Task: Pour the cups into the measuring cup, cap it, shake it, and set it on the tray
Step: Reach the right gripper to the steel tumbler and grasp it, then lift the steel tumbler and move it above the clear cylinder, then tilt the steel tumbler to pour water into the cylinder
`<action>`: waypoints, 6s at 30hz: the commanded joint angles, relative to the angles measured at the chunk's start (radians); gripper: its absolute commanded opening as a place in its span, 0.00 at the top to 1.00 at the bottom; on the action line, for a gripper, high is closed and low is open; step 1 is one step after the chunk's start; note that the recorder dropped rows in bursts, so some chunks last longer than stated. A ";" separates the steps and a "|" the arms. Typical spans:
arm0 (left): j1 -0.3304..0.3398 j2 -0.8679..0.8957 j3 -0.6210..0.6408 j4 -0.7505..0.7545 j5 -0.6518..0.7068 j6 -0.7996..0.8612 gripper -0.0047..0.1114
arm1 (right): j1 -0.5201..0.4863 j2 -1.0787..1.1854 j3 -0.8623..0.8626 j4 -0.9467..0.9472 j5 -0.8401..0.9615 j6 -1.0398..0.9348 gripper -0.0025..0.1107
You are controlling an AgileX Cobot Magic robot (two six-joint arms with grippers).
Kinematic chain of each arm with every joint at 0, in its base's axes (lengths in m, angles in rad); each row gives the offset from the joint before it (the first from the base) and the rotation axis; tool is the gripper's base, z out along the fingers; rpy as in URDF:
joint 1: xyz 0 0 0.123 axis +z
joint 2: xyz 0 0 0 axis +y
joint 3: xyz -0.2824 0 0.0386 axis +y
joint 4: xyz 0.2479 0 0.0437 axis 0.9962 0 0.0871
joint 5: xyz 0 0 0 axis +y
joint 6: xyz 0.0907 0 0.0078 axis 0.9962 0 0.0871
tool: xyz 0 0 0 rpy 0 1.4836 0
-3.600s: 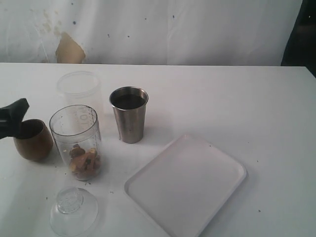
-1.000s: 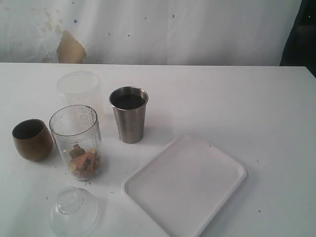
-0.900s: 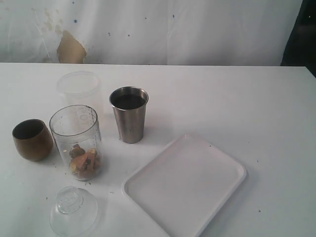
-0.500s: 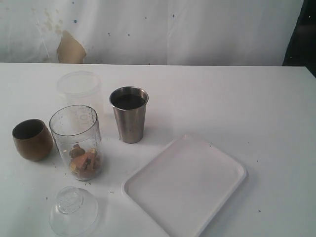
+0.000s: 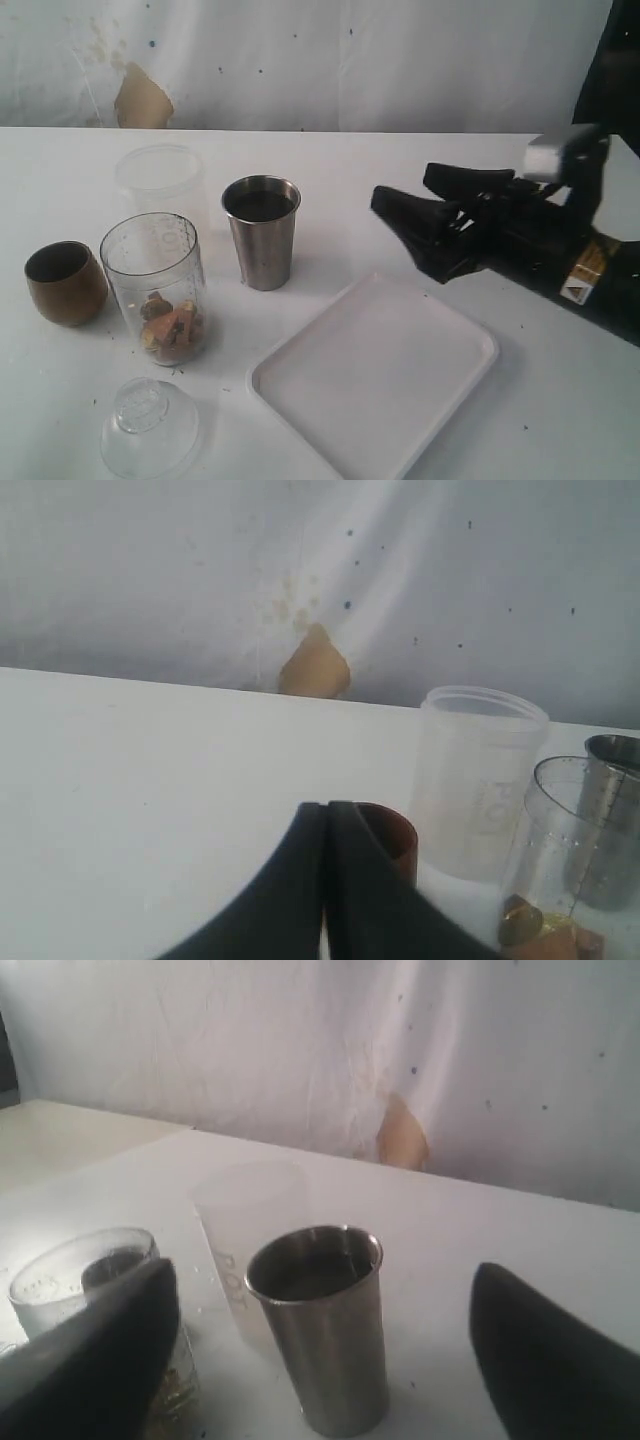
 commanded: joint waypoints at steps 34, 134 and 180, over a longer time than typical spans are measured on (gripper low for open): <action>-0.035 -0.005 0.005 0.008 -0.012 0.002 0.96 | 0.237 0.746 -0.610 0.118 -0.011 -0.272 0.18; -0.035 -0.005 0.005 0.008 -0.014 0.002 0.96 | 0.392 0.399 -0.777 0.009 0.439 -0.832 0.98; -0.035 -0.005 0.005 0.008 -0.016 0.002 0.96 | 0.392 0.399 -0.867 0.059 0.323 -1.151 0.98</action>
